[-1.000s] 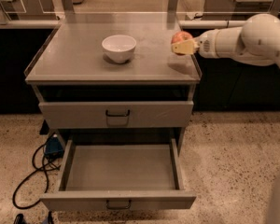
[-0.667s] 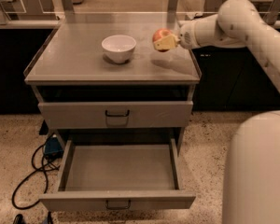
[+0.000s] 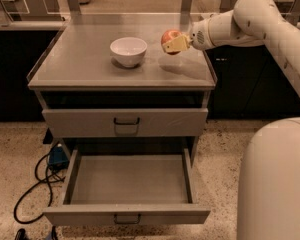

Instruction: Pick apple from middle drawer and place on counter

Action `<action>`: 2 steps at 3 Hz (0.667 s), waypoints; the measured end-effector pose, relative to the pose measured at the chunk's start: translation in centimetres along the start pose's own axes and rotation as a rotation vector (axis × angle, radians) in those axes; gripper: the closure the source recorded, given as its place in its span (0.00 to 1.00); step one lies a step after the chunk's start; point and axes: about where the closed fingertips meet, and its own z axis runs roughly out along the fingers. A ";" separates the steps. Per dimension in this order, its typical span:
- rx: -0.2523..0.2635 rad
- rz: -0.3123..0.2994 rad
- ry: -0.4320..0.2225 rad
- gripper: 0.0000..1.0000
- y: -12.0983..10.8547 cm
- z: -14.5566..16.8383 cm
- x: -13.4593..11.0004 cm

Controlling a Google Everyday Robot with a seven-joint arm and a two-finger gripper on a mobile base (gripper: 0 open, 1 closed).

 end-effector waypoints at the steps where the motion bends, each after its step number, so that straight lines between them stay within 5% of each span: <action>1: 0.000 0.000 0.000 0.34 0.0 0.0 0.0; 2: 0.000 0.000 0.000 0.12 0.0 0.0 0.0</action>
Offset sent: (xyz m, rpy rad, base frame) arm 0.0000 0.0000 0.0000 0.0000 0.0001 0.0001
